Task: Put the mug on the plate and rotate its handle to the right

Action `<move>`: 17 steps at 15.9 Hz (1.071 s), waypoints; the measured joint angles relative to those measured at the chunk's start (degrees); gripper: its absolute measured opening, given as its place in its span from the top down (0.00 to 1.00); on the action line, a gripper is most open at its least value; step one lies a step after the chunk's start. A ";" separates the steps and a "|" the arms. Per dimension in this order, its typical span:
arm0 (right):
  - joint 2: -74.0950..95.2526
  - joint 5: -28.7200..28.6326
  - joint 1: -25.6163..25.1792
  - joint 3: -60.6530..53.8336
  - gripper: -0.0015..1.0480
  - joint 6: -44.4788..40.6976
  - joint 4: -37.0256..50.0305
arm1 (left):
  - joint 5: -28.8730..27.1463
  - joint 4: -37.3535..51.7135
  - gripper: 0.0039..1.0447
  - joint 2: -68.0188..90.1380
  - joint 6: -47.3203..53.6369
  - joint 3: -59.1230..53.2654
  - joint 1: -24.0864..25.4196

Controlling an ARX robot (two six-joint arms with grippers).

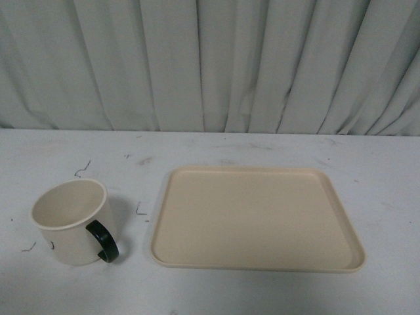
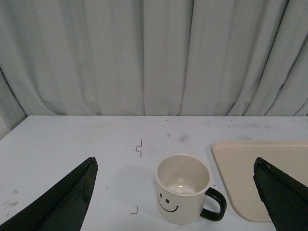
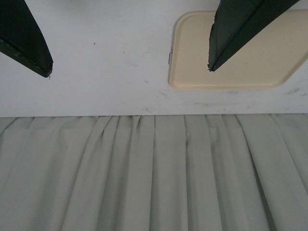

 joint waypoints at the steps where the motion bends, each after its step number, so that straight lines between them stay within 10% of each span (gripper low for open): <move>1: 0.00 0.00 -0.02 0.00 0.06 0.00 0.00 | 0.00 0.00 0.06 0.00 0.00 0.00 0.00; 17: 0.02 0.00 0.00 0.00 0.06 0.00 0.00 | 0.00 0.00 0.06 0.00 0.00 0.00 0.00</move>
